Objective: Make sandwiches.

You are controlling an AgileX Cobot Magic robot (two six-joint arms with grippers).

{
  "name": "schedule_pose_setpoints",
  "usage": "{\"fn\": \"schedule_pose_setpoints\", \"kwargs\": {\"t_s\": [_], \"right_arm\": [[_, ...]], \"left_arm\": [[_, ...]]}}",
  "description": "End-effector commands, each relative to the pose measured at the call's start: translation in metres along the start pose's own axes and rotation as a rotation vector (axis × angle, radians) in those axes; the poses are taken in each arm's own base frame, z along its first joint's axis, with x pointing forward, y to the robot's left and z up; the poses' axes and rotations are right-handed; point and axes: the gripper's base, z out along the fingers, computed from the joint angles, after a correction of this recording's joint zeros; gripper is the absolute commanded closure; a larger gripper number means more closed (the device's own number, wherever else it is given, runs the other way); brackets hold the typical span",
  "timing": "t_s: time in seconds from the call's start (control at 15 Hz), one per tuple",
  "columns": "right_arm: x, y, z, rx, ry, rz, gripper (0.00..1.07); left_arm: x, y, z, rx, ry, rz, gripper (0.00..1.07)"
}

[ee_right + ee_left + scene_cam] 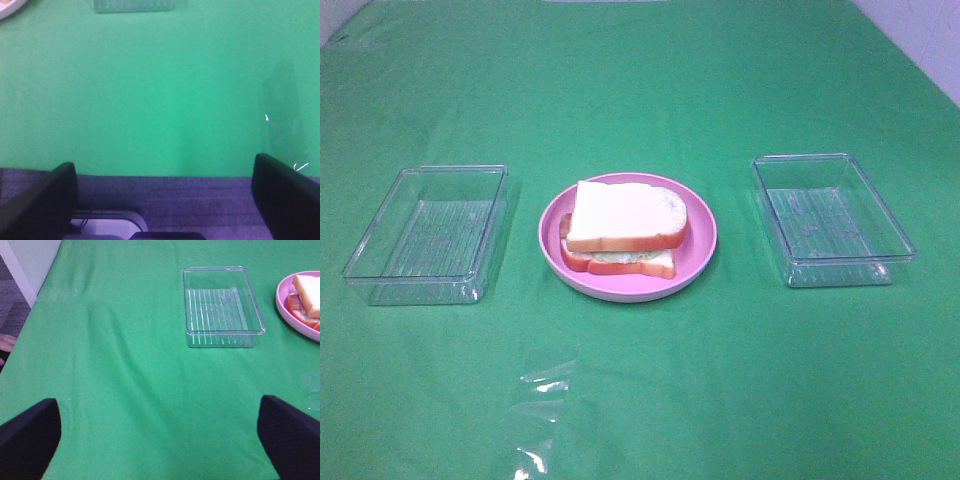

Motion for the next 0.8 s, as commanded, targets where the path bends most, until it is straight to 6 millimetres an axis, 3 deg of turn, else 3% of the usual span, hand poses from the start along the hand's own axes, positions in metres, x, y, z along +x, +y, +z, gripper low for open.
{"fn": "schedule_pose_setpoints", "kwargs": {"t_s": [0.07, 0.4, 0.8], "right_arm": [[0.031, -0.002, -0.009, 0.011, -0.151, -0.030, 0.18], [0.082, -0.006, -0.006, 0.036, -0.423, -0.037, 0.18], [0.078, -0.005, 0.002, 0.020, -0.437, -0.057, 0.18]], "left_arm": [[0.001, 0.000, -0.002, 0.000, -0.032, 0.000, 0.06], [0.000, 0.000, -0.001, 0.000, -0.029, 0.000, 0.06], [0.000, 0.000, -0.001, -0.005, -0.026, 0.003, 0.06]]}}
